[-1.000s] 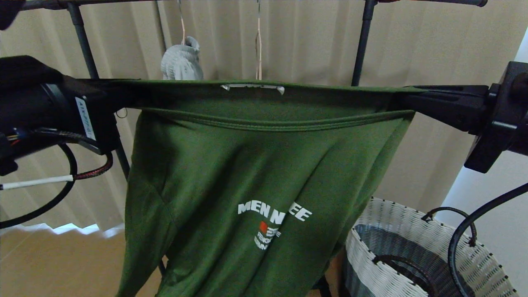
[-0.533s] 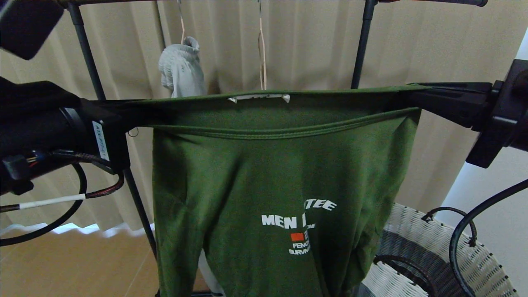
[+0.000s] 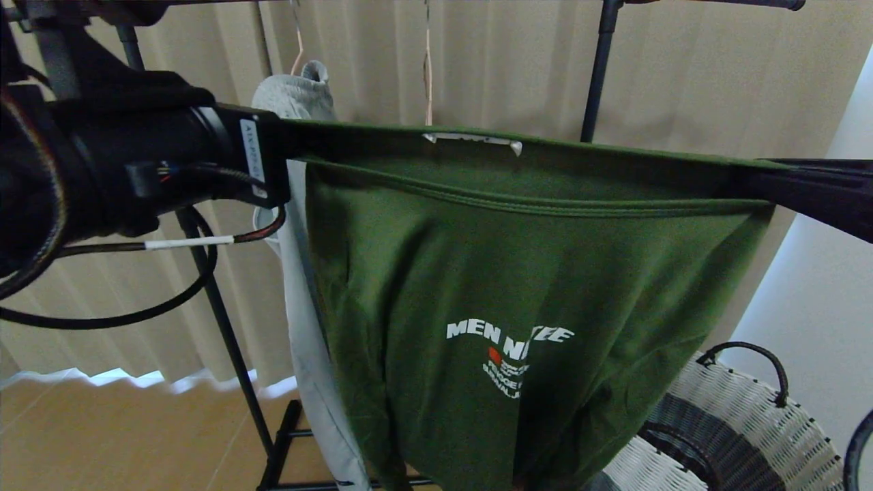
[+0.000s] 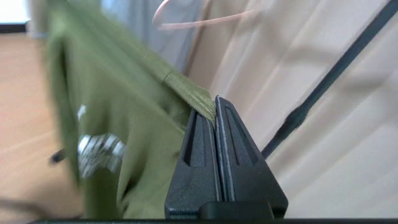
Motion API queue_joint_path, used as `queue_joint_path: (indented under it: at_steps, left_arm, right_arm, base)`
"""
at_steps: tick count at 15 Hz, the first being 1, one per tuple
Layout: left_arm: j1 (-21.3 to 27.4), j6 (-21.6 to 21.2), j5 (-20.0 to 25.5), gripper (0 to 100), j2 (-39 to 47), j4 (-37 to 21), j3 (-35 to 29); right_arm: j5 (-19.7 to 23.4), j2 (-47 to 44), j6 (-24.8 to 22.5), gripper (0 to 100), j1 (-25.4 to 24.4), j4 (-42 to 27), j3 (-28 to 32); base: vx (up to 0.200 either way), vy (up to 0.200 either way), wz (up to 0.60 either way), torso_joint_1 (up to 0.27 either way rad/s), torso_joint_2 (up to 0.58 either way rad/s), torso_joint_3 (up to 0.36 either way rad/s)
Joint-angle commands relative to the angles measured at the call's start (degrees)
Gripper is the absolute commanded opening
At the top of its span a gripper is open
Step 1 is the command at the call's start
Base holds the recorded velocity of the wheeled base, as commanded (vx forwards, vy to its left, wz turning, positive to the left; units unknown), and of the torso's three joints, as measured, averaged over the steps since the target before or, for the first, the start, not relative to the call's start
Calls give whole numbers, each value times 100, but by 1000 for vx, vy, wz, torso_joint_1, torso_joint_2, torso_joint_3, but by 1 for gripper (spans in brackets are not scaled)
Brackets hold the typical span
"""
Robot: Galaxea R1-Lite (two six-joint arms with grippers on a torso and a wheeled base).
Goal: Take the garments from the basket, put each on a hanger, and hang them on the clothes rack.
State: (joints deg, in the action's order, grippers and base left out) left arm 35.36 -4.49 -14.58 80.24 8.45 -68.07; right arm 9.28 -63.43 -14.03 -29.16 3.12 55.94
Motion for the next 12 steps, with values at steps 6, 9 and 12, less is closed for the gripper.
queue_joint_path:
  at_steps: [6,9,12]
  left_arm:
    - [32,361,-19,0,879,8,-620]
    - [32,361,-19,0,669,-54,-461]
    - [14,343,254,0,97,-862,-409]
  right_arm:
    - [1542,770,-3,0,-213,-66,-699]
    - [1384,507,-21,0,-90,-40,-646]
    - [1190,-73,-21,0,341,523,-532]
  base:
    - [0,0,0,0,0,0]
    - [0,0,0,0,0,0]
    - [0,0,0,0,0,0]
